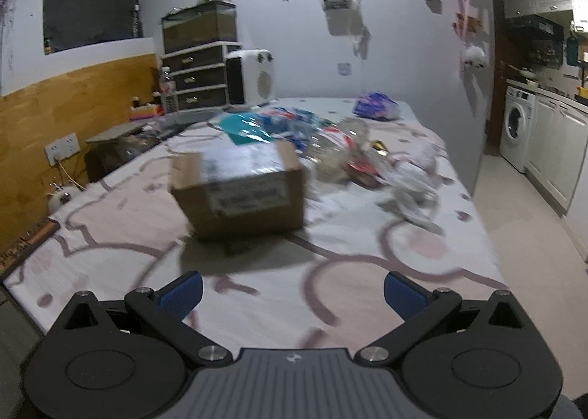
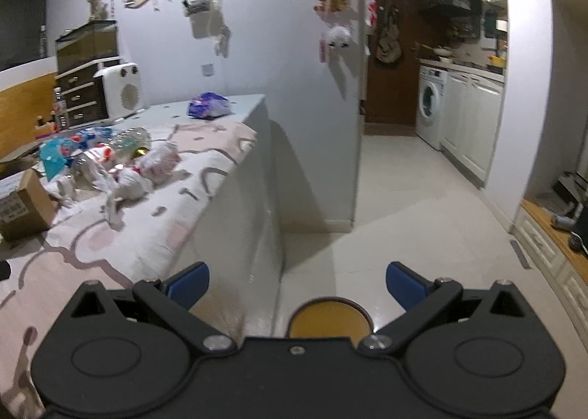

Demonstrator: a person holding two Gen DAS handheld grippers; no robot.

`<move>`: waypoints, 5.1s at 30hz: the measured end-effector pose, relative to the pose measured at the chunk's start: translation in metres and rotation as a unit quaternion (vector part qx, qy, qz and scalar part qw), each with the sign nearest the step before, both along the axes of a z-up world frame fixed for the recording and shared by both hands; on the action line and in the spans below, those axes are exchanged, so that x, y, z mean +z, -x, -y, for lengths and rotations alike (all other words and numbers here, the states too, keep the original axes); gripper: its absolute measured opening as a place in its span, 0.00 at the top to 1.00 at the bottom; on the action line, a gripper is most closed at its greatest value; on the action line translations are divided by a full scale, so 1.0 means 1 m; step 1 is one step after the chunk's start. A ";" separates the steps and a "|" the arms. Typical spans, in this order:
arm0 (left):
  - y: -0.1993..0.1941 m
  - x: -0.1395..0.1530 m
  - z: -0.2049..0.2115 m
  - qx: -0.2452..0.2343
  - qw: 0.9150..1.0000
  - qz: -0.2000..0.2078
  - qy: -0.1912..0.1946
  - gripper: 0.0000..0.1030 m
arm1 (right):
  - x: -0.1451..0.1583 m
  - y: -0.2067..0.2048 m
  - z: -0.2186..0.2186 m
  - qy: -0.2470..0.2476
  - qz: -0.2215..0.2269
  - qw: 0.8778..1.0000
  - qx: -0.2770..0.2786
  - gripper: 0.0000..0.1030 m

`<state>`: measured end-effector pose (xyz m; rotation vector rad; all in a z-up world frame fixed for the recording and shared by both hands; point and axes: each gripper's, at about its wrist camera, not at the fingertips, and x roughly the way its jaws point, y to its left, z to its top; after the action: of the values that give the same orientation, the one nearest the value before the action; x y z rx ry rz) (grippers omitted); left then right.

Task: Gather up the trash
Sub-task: 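Grasp the cardboard box with the left tool while the right tool grasps the white plastic bag, then carry the cardboard box and white bag with both tools over the yellow wastebasket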

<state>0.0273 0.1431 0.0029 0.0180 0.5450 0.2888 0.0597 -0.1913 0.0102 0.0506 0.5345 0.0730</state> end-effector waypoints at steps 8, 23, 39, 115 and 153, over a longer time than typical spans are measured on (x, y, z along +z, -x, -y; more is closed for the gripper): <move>-0.016 0.022 -0.069 -0.025 0.997 0.068 0.019 0.00 | -0.001 -0.019 -0.031 -0.029 0.003 0.999 0.034 0.00; -0.071 -0.001 -0.147 -0.042 0.980 0.068 0.181 0.00 | 0.004 -0.042 -0.068 -0.075 0.021 0.992 0.094 0.00; -0.048 -0.021 -0.020 -0.220 0.959 0.030 0.173 0.00 | 0.014 -0.071 -0.064 -0.100 0.005 0.992 0.080 0.00; -0.052 -0.027 -0.038 0.027 0.974 0.078 0.211 0.98 | -0.033 -0.122 -0.105 -0.189 -0.103 0.962 0.166 0.95; -0.056 -0.027 -0.026 0.021 0.979 0.061 0.195 0.98 | -0.037 -0.120 -0.127 -0.150 -0.063 0.978 0.134 0.54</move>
<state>0.0832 0.1687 -0.0244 -0.3893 0.4728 0.2186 0.1797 -0.0640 -0.0267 0.2788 0.6521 0.4165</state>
